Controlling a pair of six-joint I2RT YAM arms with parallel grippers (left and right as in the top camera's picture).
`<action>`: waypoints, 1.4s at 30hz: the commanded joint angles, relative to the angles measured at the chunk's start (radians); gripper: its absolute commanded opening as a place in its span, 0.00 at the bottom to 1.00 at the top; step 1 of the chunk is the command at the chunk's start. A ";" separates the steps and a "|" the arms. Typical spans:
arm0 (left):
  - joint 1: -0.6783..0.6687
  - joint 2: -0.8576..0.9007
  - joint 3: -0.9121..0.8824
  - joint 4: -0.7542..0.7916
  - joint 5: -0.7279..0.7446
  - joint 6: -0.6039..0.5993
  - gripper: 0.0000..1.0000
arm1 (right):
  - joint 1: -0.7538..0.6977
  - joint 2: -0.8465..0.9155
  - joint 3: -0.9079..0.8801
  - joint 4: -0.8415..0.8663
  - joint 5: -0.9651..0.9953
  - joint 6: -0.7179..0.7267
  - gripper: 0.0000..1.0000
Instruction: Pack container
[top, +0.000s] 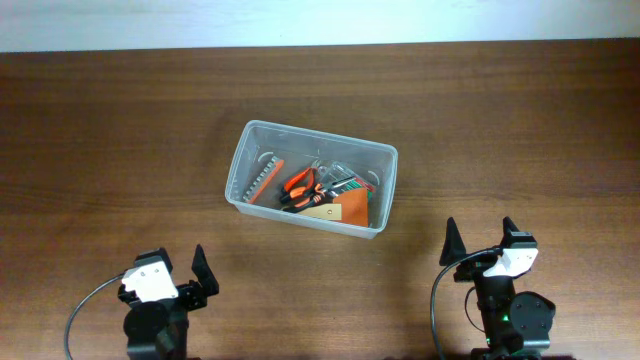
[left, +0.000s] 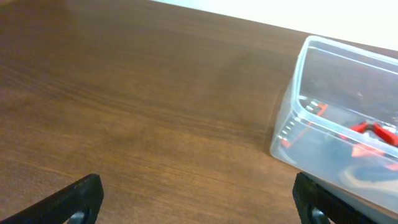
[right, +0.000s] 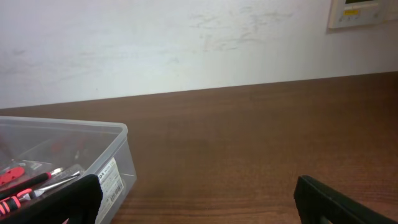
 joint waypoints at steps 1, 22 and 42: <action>0.005 -0.014 -0.028 0.034 -0.046 0.011 0.99 | 0.009 -0.009 -0.005 -0.006 0.002 0.000 0.99; 0.005 -0.014 -0.045 0.038 -0.026 0.211 0.99 | 0.009 -0.009 -0.005 -0.006 0.002 0.000 0.99; 0.005 -0.013 -0.045 0.038 -0.026 0.211 0.99 | 0.009 -0.009 -0.005 -0.006 0.002 0.000 0.99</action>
